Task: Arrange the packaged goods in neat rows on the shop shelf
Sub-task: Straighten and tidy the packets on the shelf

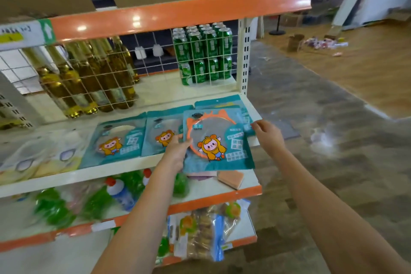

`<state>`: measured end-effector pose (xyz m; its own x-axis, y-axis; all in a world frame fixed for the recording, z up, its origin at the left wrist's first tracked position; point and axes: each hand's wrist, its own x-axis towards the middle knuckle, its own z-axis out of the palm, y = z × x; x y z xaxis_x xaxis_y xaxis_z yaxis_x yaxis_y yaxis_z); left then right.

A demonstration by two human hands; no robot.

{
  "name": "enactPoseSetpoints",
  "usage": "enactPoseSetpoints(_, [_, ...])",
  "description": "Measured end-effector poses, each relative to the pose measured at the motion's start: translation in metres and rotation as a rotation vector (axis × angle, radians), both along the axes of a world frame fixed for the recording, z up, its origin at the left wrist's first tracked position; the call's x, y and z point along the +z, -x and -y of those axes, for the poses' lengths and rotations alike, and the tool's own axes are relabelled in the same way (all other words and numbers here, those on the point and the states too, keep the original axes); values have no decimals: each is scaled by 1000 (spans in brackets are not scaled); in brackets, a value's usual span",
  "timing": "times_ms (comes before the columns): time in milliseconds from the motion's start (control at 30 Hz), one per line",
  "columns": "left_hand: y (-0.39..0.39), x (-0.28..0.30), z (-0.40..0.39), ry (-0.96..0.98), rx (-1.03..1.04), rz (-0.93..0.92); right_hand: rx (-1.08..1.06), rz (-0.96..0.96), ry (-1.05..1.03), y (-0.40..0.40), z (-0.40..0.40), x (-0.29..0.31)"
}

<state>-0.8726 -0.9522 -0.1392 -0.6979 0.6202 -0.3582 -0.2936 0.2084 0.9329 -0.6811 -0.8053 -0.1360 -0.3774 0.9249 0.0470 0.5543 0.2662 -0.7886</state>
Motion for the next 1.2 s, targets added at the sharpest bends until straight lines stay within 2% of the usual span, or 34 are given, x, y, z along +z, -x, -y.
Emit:
enactPoseSetpoints(100, [22,1,8,24,34,-47,16,41,-72,20,4,3])
enactPoseSetpoints(233, [52,7,13,-15,83,-4,36,37,-158,47,8,9])
enactPoseSetpoints(600, [121,-2,32,7,125,43,130,164,-204,117,18,0])
enactPoseSetpoints(700, [134,-6,33,66,133,9,160,256,-254,131,22,-1])
enactPoseSetpoints(1033, [147,-5,26,123,174,-63,295,289,-342,165,13,5])
enactPoseSetpoints(1200, [150,-6,13,173,162,-164,332,290,-324,174,1,4])
